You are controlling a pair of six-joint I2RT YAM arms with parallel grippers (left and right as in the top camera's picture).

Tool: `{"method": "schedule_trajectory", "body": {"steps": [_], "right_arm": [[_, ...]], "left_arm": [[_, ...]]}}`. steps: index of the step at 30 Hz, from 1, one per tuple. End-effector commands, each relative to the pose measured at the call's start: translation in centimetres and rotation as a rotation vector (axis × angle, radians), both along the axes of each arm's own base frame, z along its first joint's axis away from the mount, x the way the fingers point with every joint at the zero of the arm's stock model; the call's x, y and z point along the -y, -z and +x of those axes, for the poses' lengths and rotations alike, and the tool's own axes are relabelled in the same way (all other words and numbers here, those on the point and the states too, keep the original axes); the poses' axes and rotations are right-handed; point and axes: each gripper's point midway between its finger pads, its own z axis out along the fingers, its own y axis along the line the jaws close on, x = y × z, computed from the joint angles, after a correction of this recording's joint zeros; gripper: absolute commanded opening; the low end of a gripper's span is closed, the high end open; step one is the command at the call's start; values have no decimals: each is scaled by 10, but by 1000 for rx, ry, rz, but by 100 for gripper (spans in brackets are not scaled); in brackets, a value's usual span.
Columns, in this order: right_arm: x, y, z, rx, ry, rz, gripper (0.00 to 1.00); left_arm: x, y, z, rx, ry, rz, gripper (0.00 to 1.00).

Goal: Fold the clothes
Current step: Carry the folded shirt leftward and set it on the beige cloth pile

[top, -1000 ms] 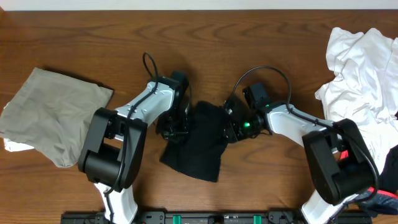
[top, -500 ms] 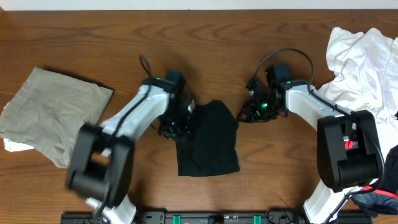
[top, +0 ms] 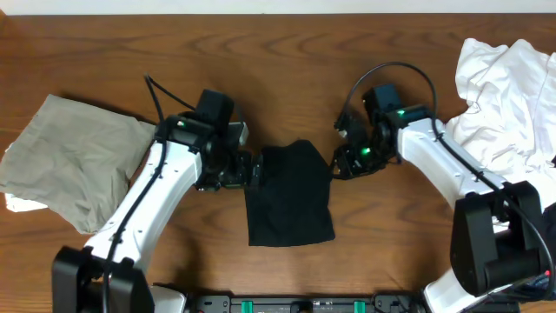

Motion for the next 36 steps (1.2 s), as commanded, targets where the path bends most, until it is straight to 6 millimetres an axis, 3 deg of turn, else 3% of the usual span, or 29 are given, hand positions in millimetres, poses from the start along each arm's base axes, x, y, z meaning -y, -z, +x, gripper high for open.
{"method": "schedule_trajectory", "body": {"steps": [1,6,10,21,26,32,36], "right_arm": [[-11,0,-8,14,-63,-8,38],[-26,2,-19,20,-123,-22,38],[-29,5,-20,35,-122,-62,40],[-33,7,-12,47,-94,-53,43],[-32,26,-17,-10,-99,-76,43],[-33,66,-27,-114,-114,-104,39],[-41,77,-38,-163,-137,-89,38]], "left_arm": [[-2,32,-19,-105,-16,3,94],[-2,64,-35,-165,-37,-14,94],[12,80,-42,-192,-32,-105,95],[51,90,-50,-228,29,-389,95],[50,93,-53,-235,27,-386,95],[52,93,-47,-217,17,-392,94],[52,93,-47,-215,17,-392,94]]}}
